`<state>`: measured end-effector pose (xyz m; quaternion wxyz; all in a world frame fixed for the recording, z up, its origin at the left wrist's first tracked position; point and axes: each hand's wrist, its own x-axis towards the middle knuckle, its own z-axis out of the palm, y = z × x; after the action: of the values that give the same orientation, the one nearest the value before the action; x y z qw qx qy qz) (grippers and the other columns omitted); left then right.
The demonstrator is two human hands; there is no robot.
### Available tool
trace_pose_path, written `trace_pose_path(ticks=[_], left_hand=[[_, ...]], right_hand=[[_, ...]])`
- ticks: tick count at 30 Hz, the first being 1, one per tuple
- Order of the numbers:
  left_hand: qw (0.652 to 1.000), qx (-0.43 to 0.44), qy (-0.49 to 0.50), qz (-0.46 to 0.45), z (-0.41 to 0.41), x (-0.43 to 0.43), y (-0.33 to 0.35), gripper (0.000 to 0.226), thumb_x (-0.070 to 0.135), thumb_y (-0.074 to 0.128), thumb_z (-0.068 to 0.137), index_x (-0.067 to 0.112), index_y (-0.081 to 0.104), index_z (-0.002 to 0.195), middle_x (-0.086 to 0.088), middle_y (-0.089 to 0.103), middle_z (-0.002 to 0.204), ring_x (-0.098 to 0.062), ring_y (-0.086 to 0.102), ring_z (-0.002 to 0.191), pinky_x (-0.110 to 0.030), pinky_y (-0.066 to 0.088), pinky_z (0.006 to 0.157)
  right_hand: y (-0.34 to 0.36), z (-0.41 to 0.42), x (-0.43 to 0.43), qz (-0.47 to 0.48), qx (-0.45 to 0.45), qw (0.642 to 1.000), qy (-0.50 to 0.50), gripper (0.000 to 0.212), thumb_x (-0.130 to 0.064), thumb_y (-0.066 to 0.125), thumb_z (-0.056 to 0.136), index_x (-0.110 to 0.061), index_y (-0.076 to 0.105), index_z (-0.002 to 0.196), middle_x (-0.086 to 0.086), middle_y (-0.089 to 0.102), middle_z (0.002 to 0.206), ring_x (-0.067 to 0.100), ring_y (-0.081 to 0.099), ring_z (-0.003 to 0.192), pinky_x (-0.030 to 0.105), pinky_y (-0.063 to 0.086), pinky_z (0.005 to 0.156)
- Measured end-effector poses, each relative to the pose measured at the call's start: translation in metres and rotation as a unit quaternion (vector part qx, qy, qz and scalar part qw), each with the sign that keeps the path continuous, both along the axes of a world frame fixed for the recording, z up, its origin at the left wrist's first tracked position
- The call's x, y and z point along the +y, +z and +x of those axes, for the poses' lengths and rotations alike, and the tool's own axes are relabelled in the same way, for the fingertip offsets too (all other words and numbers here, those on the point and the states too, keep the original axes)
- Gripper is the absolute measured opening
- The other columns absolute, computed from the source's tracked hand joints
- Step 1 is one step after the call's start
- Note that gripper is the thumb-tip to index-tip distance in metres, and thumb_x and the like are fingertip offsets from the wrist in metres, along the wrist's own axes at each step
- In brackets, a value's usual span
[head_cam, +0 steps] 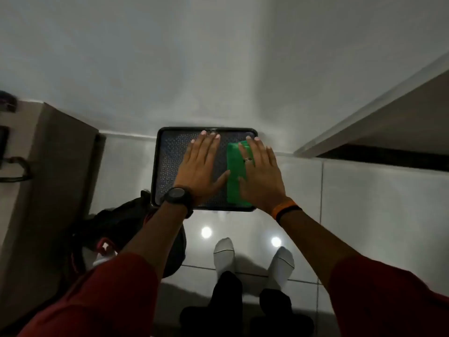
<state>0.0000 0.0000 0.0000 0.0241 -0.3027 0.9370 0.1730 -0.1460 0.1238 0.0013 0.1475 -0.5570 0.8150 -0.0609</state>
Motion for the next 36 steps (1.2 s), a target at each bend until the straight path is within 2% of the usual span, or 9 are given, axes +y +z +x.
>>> trace_pose_path(ticks=[4,8,13,15,18,20,23,29,36], left_hand=[[0.998,-0.04,0.015,0.048,0.007,0.004,-0.068,0.087,0.064,0.029,0.095,0.01,0.015,0.161,-0.012,0.019,0.168,-0.03,0.007,0.158,-0.055,0.013,0.129],[0.995,-0.055,0.013,0.079,0.01,0.006,-0.114,0.078,0.039,0.054,0.1,0.015,0.013,0.161,-0.01,0.016,0.169,-0.031,0.008,0.158,-0.057,0.025,0.125],[0.991,-0.092,-0.007,0.096,-0.002,0.006,-0.149,0.071,0.034,0.05,0.103,0.015,0.015,0.161,-0.009,0.017,0.169,-0.031,0.011,0.157,-0.054,0.024,0.126],[0.993,-0.091,-0.005,0.075,-0.004,0.008,-0.157,0.066,0.036,0.046,0.105,0.013,0.02,0.16,-0.01,0.023,0.167,-0.031,0.015,0.156,-0.049,0.022,0.126],[0.995,-0.079,0.011,0.063,-0.006,0.011,-0.161,0.06,0.036,0.041,0.106,0.011,0.027,0.159,-0.01,0.027,0.165,-0.031,0.019,0.154,-0.048,0.022,0.125],[0.995,-0.079,0.004,0.056,-0.006,0.011,-0.161,0.058,0.036,0.039,0.107,0.009,0.029,0.158,-0.011,0.028,0.165,-0.032,0.021,0.153,-0.047,0.022,0.125],[0.997,-0.057,0.01,0.049,-0.01,0.009,-0.151,0.055,0.032,0.042,0.106,0.006,0.036,0.154,-0.016,0.037,0.159,-0.035,0.033,0.146,-0.048,0.018,0.126],[0.998,0.029,0.008,-0.054,-0.022,0.003,-0.091,0.053,0.025,0.062,0.097,-0.002,0.052,0.142,-0.023,0.056,0.142,-0.04,0.051,0.134,-0.057,0.026,0.124],[0.976,0.164,-0.002,-0.146,-0.068,-0.003,0.047,0.067,0.04,0.047,0.098,0.006,0.034,0.154,-0.013,0.047,0.149,-0.031,0.042,0.14,-0.048,0.017,0.128]], right_hand=[[-0.064,0.0,-0.003,0.056,-0.034,0.998,0.024,0.077,-0.037,0.058,0.095,-0.009,0.027,0.16,0.018,0.017,0.17,0.036,0.011,0.159,0.055,0.014,0.131],[-0.107,0.0,-0.012,0.091,-0.046,0.995,0.021,0.072,-0.033,0.059,0.096,-0.011,0.031,0.158,0.017,0.014,0.171,0.034,0.01,0.159,0.052,0.011,0.132],[-0.138,0.003,-0.014,0.089,-0.045,0.995,0.0,0.062,-0.027,0.06,0.096,-0.009,0.042,0.153,0.017,0.028,0.166,0.035,0.023,0.155,0.05,0.019,0.131],[-0.144,0.006,-0.015,0.061,-0.04,0.997,-0.008,0.051,-0.018,0.06,0.095,-0.005,0.053,0.144,0.019,0.043,0.157,0.037,0.037,0.147,0.05,0.032,0.125],[-0.148,0.006,-0.017,-0.002,-0.031,0.999,-0.014,0.034,-0.004,0.069,0.086,0.001,0.071,0.119,0.021,0.066,0.125,0.04,0.062,0.118,0.049,0.054,0.1],[-0.149,0.004,-0.021,-0.033,-0.027,0.999,-0.012,0.022,0.004,0.071,0.079,0.006,0.074,0.101,0.023,0.07,0.105,0.042,0.067,0.101,0.047,0.059,0.087],[-0.142,0.002,-0.025,-0.037,-0.058,0.997,-0.023,0.011,0.009,0.065,0.082,0.011,0.071,0.091,0.027,0.068,0.099,0.044,0.065,0.099,0.048,0.057,0.084],[-0.083,-0.015,-0.024,-0.068,-0.092,0.992,-0.05,0.019,0.0,0.062,0.091,0.011,0.068,0.106,0.026,0.064,0.114,0.043,0.057,0.113,0.049,0.053,0.092],[0.072,-0.056,-0.015,-0.247,-0.055,0.963,-0.09,0.024,0.008,0.071,0.081,0.009,0.073,0.105,0.02,0.069,0.104,0.037,0.064,0.099,0.042,0.06,0.082]])
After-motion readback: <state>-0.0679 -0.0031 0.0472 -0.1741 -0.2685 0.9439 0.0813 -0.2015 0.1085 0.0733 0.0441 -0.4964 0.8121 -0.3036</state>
